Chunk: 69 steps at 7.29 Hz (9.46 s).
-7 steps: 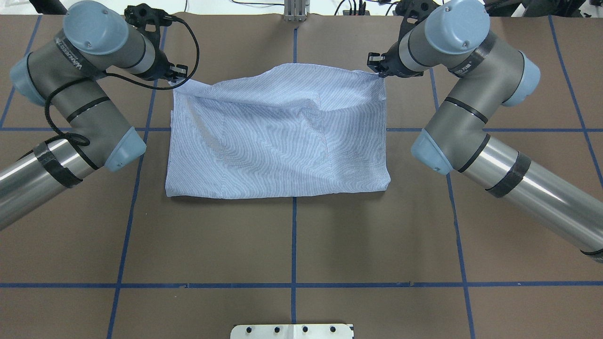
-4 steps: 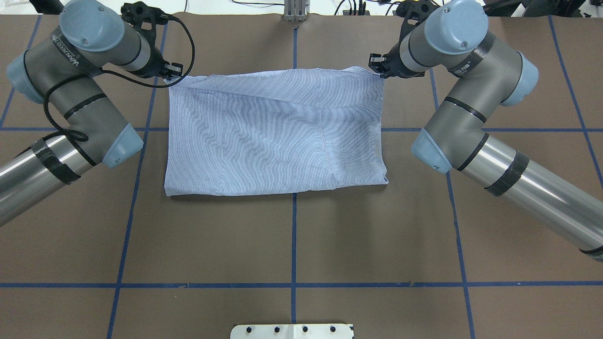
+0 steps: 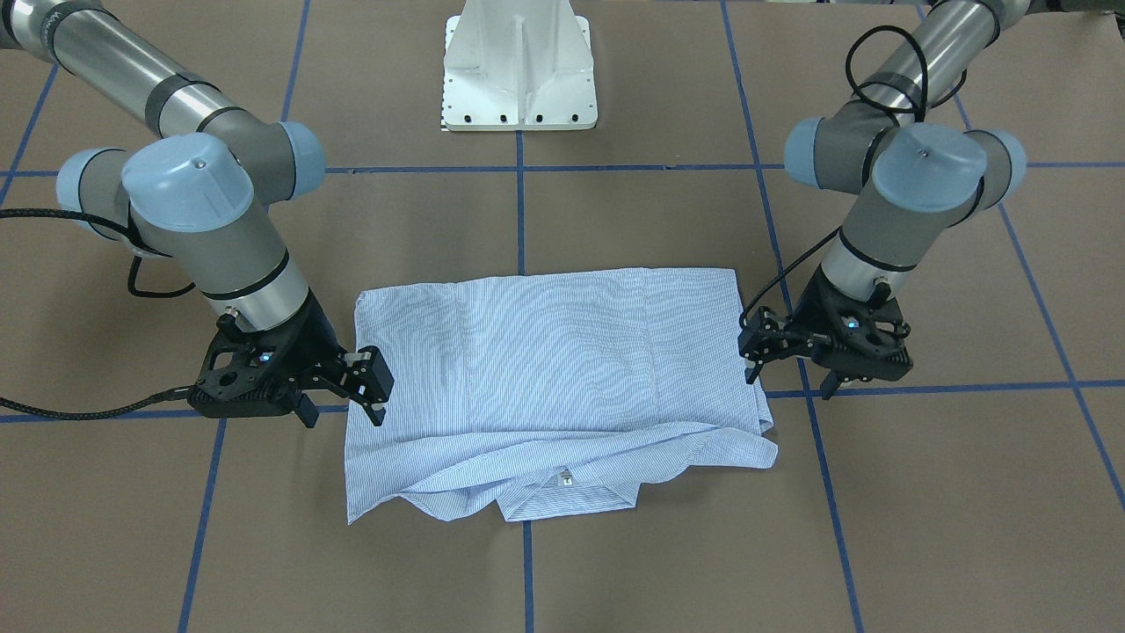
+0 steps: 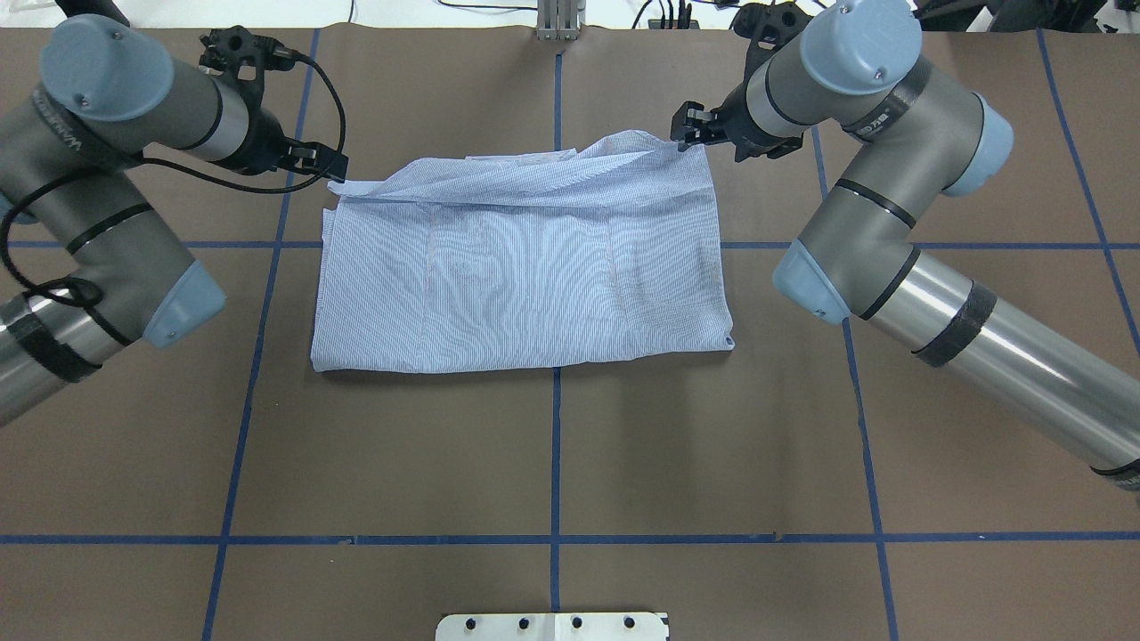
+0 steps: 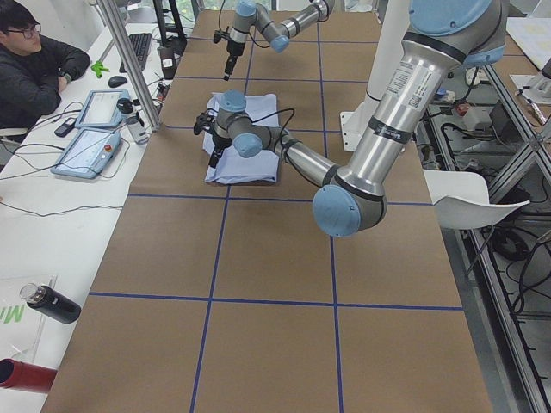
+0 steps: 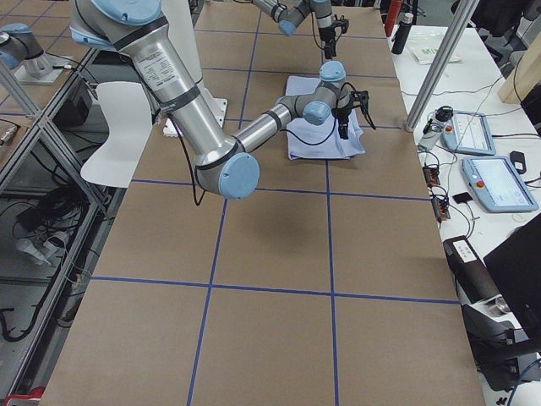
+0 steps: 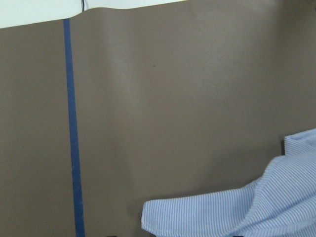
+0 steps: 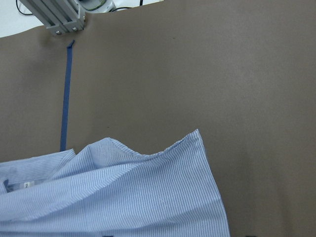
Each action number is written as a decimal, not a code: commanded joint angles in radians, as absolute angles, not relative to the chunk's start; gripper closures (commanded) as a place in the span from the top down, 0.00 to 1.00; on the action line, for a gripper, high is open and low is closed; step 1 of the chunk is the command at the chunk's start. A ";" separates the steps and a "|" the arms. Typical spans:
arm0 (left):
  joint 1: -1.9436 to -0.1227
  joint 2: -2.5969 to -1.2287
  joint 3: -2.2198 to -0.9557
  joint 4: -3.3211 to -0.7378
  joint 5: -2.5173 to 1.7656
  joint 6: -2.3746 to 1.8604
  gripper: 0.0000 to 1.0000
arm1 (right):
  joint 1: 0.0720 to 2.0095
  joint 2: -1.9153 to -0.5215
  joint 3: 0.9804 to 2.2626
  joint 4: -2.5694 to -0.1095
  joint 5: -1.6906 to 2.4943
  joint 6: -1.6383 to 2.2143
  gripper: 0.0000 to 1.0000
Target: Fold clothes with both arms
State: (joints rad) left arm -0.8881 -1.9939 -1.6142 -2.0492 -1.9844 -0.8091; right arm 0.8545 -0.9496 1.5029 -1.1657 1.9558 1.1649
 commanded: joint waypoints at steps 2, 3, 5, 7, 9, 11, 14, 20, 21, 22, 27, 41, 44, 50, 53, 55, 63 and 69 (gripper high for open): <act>-0.791 -1.806 -1.799 -2.078 -2.076 -0.930 1.00 | 0.879 -1.031 1.601 -1.169 2.029 1.149 1.00; -0.734 -1.725 -1.793 -2.205 -2.033 -0.965 1.00 | 0.879 -1.032 1.601 -1.169 2.026 1.149 1.00; -0.674 -1.672 -1.783 -2.341 -1.991 -1.096 1.00 | 0.876 -1.031 1.603 -1.169 2.022 1.149 1.00; -0.605 -1.701 -1.741 -2.348 -1.932 -1.156 0.98 | 0.876 -1.034 1.606 -1.167 2.016 1.150 1.00; -0.586 -1.761 -1.692 -2.349 -1.922 -1.195 0.74 | 0.874 -1.032 1.606 -1.167 2.016 1.150 1.00; -0.583 -1.764 -1.684 -2.347 -1.924 -1.195 0.68 | 0.874 -1.032 1.606 -1.167 2.016 1.149 1.00; -0.581 -1.763 -1.686 -2.347 -1.925 -1.198 0.22 | 0.874 -1.032 1.606 -1.166 2.016 1.149 1.00; -0.751 -1.727 -1.628 -2.321 -1.924 -0.977 0.00 | 0.854 -1.031 1.608 -1.164 2.013 1.154 1.00; -0.825 -1.783 -1.535 -2.315 -1.924 -0.894 0.00 | 0.854 -1.031 1.611 -1.164 2.014 1.154 1.00; -0.903 -1.928 -1.365 -2.294 -1.922 -0.820 0.00 | 0.854 -1.031 1.612 -1.164 2.014 1.154 1.00; -0.965 -2.416 -0.839 -2.298 -1.851 -0.730 0.48 | 0.848 -1.032 1.631 -1.166 2.019 1.167 1.00; -0.859 -2.006 -1.615 -2.138 -2.020 -1.028 1.00 | 0.413 -0.825 1.499 -1.362 1.566 1.875 0.73; -0.853 -2.005 -1.614 -2.137 -2.020 -1.029 1.00 | 0.399 -0.841 1.493 -1.364 1.563 1.865 0.73; -0.853 -2.003 -1.612 -2.138 -2.020 -1.029 1.00 | 0.399 -0.831 1.474 -1.364 1.540 1.853 0.21; -0.853 -2.003 -1.612 -2.138 -2.020 -1.029 1.00 | 0.396 -0.827 1.476 -1.364 1.540 1.855 0.00; -0.848 -2.003 -1.617 -2.140 -2.031 -1.066 1.00 | 0.396 -0.830 1.518 -1.364 1.542 1.847 0.00; -0.459 -1.819 -1.819 -2.148 -1.710 -1.650 0.98 | 0.396 -0.854 1.555 -1.364 1.539 1.844 0.28; -0.390 -1.882 -1.761 -2.151 -1.655 -1.710 0.28 | 0.396 -0.867 1.555 -1.362 1.511 1.830 0.98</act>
State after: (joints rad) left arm -0.3913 -1.8773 -1.7682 -2.1500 -1.6573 -1.7094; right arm 0.3958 -0.8629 1.5554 -1.3634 1.5114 1.8307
